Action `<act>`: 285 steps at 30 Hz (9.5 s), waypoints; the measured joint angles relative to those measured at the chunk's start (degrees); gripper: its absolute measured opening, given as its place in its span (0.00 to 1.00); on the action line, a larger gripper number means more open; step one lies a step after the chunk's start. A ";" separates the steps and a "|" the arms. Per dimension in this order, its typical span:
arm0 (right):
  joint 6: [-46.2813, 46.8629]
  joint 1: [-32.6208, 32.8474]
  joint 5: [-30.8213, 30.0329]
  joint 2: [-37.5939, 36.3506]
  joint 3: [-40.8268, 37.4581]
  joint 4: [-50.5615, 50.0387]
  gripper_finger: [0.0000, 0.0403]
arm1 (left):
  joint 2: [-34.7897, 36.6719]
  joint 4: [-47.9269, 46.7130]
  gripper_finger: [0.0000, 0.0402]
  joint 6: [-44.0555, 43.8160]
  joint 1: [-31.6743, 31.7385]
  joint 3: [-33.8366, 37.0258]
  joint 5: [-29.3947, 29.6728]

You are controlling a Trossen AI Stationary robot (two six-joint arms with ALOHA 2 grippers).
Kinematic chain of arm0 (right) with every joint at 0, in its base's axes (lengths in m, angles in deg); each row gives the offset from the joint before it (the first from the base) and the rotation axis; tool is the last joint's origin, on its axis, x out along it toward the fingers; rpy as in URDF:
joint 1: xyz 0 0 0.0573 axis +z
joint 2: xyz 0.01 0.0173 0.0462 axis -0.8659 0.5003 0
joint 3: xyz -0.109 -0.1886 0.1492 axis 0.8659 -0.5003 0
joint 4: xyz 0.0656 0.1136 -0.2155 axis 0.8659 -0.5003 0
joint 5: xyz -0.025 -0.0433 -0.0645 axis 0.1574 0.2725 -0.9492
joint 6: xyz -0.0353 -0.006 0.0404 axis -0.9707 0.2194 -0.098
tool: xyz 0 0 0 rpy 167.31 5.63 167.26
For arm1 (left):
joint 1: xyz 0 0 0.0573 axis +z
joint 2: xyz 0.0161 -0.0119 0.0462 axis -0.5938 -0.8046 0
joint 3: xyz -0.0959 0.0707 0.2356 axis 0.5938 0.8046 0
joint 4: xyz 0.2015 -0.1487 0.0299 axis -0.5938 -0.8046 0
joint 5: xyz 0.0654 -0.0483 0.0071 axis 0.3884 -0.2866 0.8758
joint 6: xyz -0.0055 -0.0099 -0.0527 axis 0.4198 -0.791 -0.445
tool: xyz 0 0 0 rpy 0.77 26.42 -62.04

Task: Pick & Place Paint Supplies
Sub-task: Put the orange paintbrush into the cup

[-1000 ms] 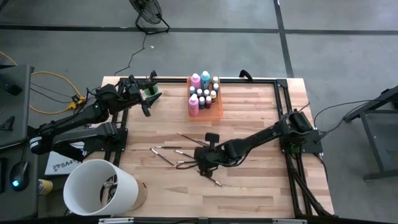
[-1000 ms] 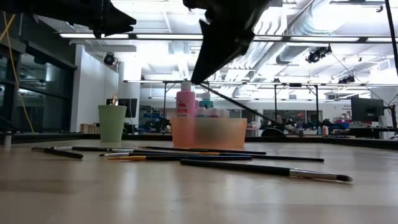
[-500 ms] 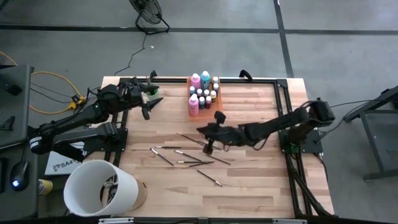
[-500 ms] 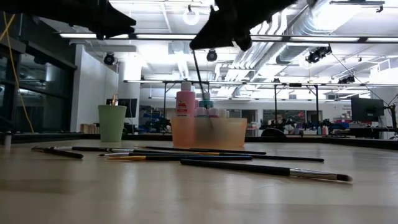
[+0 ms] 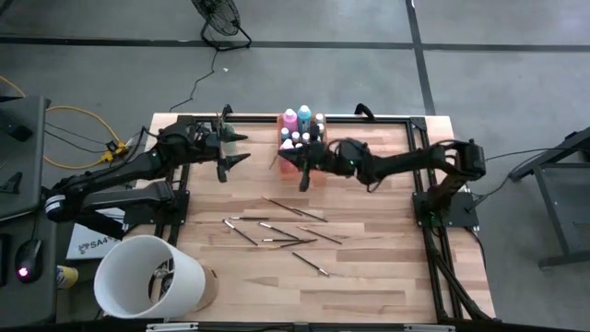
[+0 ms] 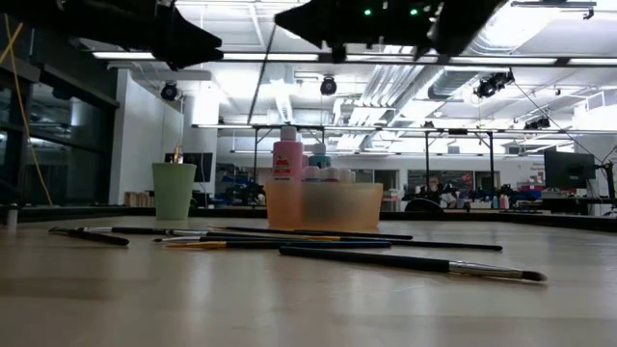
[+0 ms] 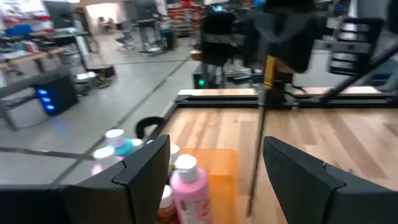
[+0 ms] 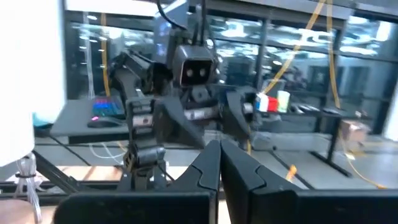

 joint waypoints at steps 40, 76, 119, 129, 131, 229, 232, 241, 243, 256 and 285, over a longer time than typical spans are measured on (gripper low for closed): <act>-3.73 -3.96 8.59 8.13 13.61 -5.51 0.01 | -11.52 13.91 0.63 -5.63 -2.38 -0.02 -8.48; -2.74 -3.71 8.06 8.13 13.61 -7.21 0.01 | -13.71 15.06 0.02 -5.32 -2.29 -0.02 -8.31; 14.16 -3.72 -5.23 -27.24 -25.16 -22.04 0.56 | -3.12 16.00 0.01 -2.78 -2.23 8.11 36.26; 15.73 -1.34 -5.96 -28.54 -28.71 -16.71 0.56 | -1.89 17.56 0.01 -3.81 -2.26 10.46 44.28; 15.44 -0.31 -7.11 -28.46 -28.73 -17.21 0.56 | -2.50 17.59 0.01 -4.33 -2.23 11.38 47.41; 15.03 1.55 -7.14 -28.64 -28.66 -21.23 0.56 | -17.05 32.21 0.71 -12.11 -2.24 10.93 65.96; 16.86 1.60 -6.71 -28.79 -28.64 -22.46 0.56 | -15.62 32.20 0.71 -9.88 -2.27 9.47 63.02; 17.34 4.49 -9.67 -27.85 -15.39 -50.35 0.56 | -9.36 29.30 0.70 -7.09 -2.27 8.76 54.24; 17.27 5.30 -9.82 -27.41 -11.28 -57.97 0.56 | -8.11 28.07 0.70 -7.09 -2.27 8.74 52.19; 31.65 13.19 -4.70 -22.13 -2.39 -84.54 0.56 | -5.59 23.95 0.70 -7.09 -2.25 8.74 45.06; 29.23 15.32 -2.01 22.26 32.88 -92.45 0.47 | -5.20 19.65 0.70 -7.35 -2.25 8.72 44.45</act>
